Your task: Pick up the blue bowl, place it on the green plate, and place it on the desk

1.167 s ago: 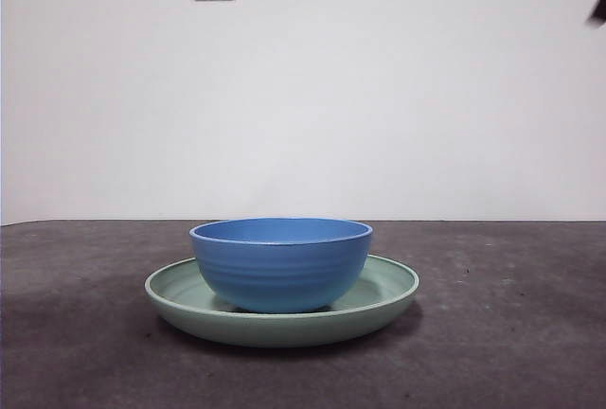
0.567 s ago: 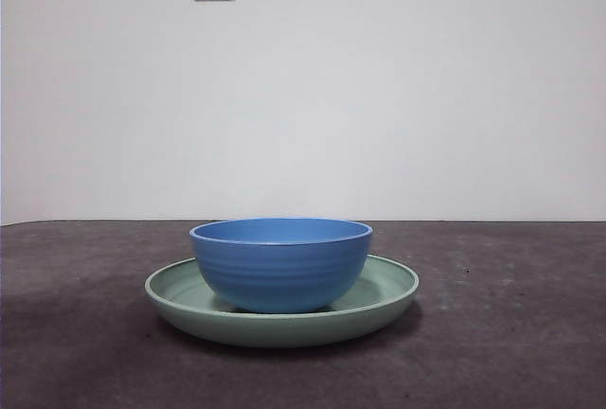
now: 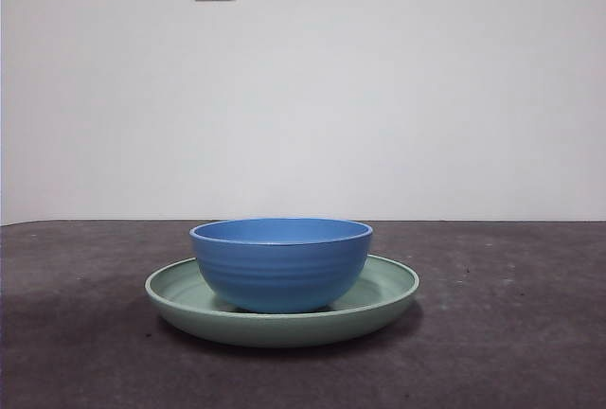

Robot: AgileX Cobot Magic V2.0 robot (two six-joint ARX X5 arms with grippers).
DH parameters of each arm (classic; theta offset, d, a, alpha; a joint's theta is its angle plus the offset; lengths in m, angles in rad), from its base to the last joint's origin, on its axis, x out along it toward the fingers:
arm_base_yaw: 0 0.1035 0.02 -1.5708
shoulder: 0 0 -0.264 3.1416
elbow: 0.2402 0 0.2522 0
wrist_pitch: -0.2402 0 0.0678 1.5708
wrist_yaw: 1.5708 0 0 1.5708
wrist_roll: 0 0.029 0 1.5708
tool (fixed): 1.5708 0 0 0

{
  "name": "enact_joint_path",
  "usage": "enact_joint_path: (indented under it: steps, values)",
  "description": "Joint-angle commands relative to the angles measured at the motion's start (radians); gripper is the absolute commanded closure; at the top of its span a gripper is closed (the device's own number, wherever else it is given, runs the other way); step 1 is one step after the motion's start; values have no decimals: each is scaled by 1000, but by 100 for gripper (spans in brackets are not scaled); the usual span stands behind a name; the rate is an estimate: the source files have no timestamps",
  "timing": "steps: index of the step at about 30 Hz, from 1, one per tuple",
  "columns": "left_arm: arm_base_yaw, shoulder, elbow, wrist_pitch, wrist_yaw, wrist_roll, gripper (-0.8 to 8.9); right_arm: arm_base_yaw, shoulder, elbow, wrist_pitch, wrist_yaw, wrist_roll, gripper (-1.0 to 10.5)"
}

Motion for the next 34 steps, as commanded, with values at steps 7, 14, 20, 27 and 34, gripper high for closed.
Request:
enact_joint_path:
  steps: [7, 14, 20, 27, 34]
  values:
    - [-5, 3, 13, 11, -3, 0, 763, 6, 4, 18, 10, -3, -5, 911]
    - [66, -26, 12, 11, 1, 2, 763, 6, 4, 18, 10, -3, -5, 911]
    - [280, -93, -87, 126, -34, 124, 763, 6, 4, 18, 10, -3, -5, 911]
    - [481, -363, -480, 457, -62, 249, 763, 6, 4, 18, 10, -3, -5, 911]
    - [604, -559, -764, 624, -72, 170, 763, 6, 4, 18, 10, -3, -5, 911]
